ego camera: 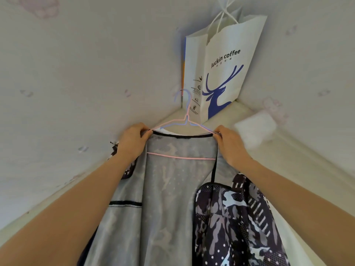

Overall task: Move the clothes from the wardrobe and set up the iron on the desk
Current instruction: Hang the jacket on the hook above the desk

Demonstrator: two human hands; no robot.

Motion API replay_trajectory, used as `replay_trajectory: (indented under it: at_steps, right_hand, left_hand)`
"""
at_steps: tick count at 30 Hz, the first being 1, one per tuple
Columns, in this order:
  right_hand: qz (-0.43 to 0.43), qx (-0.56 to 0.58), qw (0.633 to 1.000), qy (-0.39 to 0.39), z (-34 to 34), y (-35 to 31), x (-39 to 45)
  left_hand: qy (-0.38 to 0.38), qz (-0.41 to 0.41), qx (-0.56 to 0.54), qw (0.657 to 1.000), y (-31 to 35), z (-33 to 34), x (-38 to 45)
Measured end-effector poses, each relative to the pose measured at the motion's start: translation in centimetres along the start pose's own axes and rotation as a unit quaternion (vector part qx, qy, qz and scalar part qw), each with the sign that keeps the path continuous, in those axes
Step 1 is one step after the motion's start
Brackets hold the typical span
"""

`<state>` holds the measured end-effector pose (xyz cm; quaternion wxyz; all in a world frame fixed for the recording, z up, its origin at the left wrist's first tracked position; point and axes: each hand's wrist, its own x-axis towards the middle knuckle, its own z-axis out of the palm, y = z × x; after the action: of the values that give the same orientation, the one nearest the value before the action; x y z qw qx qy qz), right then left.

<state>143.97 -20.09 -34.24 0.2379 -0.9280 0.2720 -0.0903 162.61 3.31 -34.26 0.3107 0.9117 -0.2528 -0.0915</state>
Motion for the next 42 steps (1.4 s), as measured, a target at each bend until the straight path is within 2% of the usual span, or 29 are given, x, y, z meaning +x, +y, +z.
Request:
replay_trajectory:
  at_steps: [3,8,13,19,27,31,34,42]
  right_hand:
    - [0.012,-0.039,0.999,-0.012,1.2,0.6,1.1]
    - [0.034,-0.074,0.997,-0.007,1.7,0.9,3.8]
    - [-0.004,-0.118,0.993,-0.012,3.1,1.9,3.9]
    - [-0.044,-0.163,0.985,-0.026,3.4,2.7,3.3]
    - [-0.023,-0.191,0.978,-0.079,3.2,2.1,2.5]
    - [-0.015,-0.183,0.976,-0.115,2.8,1.5,1.2]
    - [-0.012,-0.17,0.979,-0.112,2.6,1.1,-0.8]
    - [-0.006,-0.155,0.98,-0.128,2.1,-0.8,-9.1]
  left_hand:
    - [-0.003,-0.011,0.03,0.999,-0.6,1.3,0.9]
    - [0.033,0.006,0.085,0.996,0.5,2.8,2.8]
    - [0.027,-0.013,0.176,0.984,0.4,4.9,2.6]
    - [0.024,-0.011,0.195,0.981,-0.2,5.6,2.3]
    - [-0.013,0.013,0.222,0.975,-0.1,5.5,1.4]
    - [-0.048,0.028,0.261,0.964,-0.2,5.5,-0.1]
    - [-0.053,0.053,0.284,0.956,-0.4,5.7,-2.2]
    - [-0.089,0.054,0.278,0.955,0.6,5.8,-10.0]
